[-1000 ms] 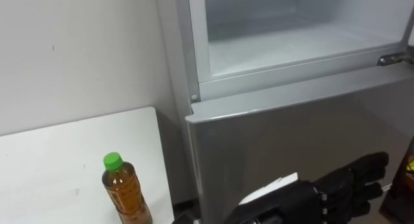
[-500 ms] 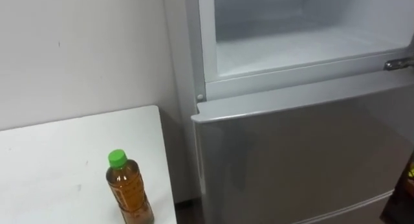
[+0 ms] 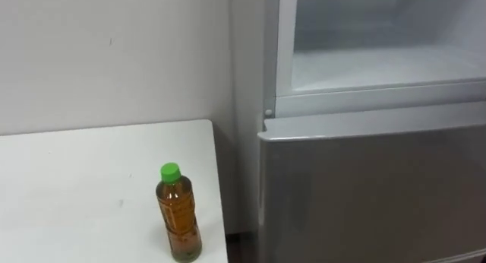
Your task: Put the bottle in the upper fridge
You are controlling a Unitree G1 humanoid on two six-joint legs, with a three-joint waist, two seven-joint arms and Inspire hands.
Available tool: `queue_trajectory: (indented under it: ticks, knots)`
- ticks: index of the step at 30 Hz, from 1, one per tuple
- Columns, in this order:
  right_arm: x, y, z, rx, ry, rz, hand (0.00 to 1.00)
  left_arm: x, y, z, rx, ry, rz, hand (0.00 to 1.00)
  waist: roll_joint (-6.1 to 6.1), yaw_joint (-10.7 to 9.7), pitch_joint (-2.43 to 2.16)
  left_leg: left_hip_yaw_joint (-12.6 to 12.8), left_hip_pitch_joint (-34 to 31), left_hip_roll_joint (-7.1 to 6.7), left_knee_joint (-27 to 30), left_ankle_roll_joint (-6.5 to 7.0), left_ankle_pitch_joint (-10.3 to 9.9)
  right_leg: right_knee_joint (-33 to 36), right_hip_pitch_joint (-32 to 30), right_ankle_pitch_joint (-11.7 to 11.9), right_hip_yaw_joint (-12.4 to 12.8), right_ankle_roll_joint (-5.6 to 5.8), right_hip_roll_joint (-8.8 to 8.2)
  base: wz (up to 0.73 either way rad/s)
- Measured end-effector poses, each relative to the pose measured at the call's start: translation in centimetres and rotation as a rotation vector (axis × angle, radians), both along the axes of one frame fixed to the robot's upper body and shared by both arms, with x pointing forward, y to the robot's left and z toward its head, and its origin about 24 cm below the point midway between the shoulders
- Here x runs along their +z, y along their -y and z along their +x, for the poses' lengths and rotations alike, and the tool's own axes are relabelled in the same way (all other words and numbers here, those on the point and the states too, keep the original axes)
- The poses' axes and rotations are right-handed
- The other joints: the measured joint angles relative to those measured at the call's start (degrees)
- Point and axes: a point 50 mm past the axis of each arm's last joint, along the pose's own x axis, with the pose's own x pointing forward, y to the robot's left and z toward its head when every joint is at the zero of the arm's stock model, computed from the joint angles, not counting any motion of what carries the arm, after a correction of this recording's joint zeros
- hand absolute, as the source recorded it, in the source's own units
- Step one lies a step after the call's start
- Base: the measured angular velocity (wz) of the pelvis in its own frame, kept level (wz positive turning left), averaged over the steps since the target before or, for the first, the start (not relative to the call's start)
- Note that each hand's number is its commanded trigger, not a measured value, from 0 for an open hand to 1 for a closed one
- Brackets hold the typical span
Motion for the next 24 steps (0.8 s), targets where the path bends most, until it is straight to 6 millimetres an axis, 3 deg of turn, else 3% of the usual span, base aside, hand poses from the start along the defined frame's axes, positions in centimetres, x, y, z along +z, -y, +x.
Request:
queue_trajectory:
  ticks: [5,9,20,24]
  knots:
    - [0.0,0.0,-0.3,0.001,0.006,-0.005,0.0,-3.1,-2.8,-3.5,0.163,-0.133,0.112,0.0,-0.22,0.8,-0.13,-0.1,0.0,0.01,-0.2,-0.02,0.0,0.0,0.0,-0.1,-0.1,-0.04,0.08,0.0]
    - [-0.1,-0.1,-0.9,-0.003,0.008,-0.01,0.0,-4.8,-3.9,-5.9,0.302,-0.191,0.165,0.0,-0.65,1.9,-0.2,-0.2,0.3,-0.02,-0.2,-0.02,0.0,0.0,0.2,-0.1,-0.3,-0.04,-0.01,0.0]
    - [-0.3,-0.1,-1.7,-0.027,0.02,-0.013,0.0,-6.4,-6.0,-9.9,0.63,-0.26,0.255,0.0,-0.9,3.5,-0.19,-1.1,0.5,0.03,-0.5,-0.08,-0.1,-0.2,0.7,-0.1,-0.7,-0.12,0.09,0.02]
    - [-0.4,-0.2,-2.2,-0.037,-0.002,-0.017,0.0,-6.6,-6.6,-10.9,0.731,-0.282,0.284,0.0,-1.39,4.9,-0.48,-1.2,0.5,-0.02,-0.5,-0.08,-0.1,-0.3,1.0,-0.1,-1.1,-0.12,0.01,0.02]
